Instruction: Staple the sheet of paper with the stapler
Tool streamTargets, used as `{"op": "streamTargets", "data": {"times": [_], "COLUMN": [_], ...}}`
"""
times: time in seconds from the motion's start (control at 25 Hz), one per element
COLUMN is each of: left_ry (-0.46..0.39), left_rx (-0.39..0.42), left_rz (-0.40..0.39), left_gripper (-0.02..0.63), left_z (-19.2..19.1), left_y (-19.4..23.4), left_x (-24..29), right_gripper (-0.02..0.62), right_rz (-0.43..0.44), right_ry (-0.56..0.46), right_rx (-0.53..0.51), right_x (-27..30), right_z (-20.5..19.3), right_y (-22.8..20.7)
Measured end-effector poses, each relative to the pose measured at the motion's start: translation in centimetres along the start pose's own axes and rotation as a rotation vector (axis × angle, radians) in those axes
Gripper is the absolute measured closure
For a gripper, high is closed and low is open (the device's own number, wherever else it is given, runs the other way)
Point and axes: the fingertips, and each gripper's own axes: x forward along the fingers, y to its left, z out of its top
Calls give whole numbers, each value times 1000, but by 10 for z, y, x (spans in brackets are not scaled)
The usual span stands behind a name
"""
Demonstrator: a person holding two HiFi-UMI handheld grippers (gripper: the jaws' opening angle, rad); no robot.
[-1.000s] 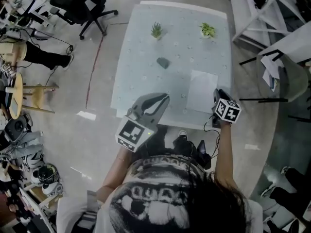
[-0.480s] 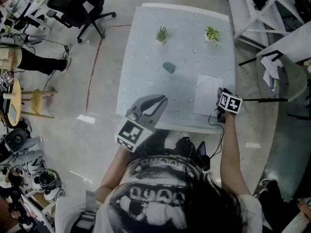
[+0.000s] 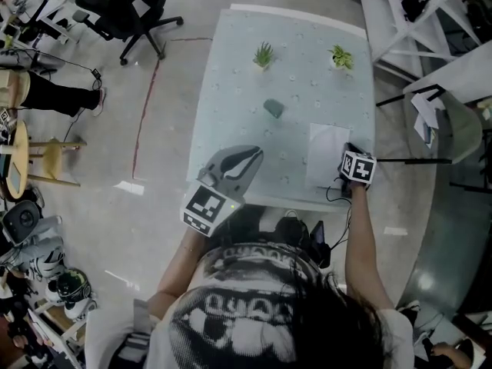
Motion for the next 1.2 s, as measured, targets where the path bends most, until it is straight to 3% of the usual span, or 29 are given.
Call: {"op": "streamTargets", "data": {"times": [0.52,0.8,1.0,1.2], "left_ry": [-6,-8,-5,4], "left_rx": [-21,-33,-45,-51], "left_rz": [43,70,99,118], "left_gripper": [586,586,586,586], "left_z": [-13,-15,-21,-25], "left_y": [14,21,25,31], "left_x": [-18,-32,-36,-40], "right_gripper": [586,588,588,589], "right_rz": [195,189,177,182], "right_ry": [-60,-106,-179,-186], "right_rx": [-37,74,268,297], "right_x": [-3,-4,0,3], "right_z": [11,19,23,27], "right_y": [89,110,106,116]}}
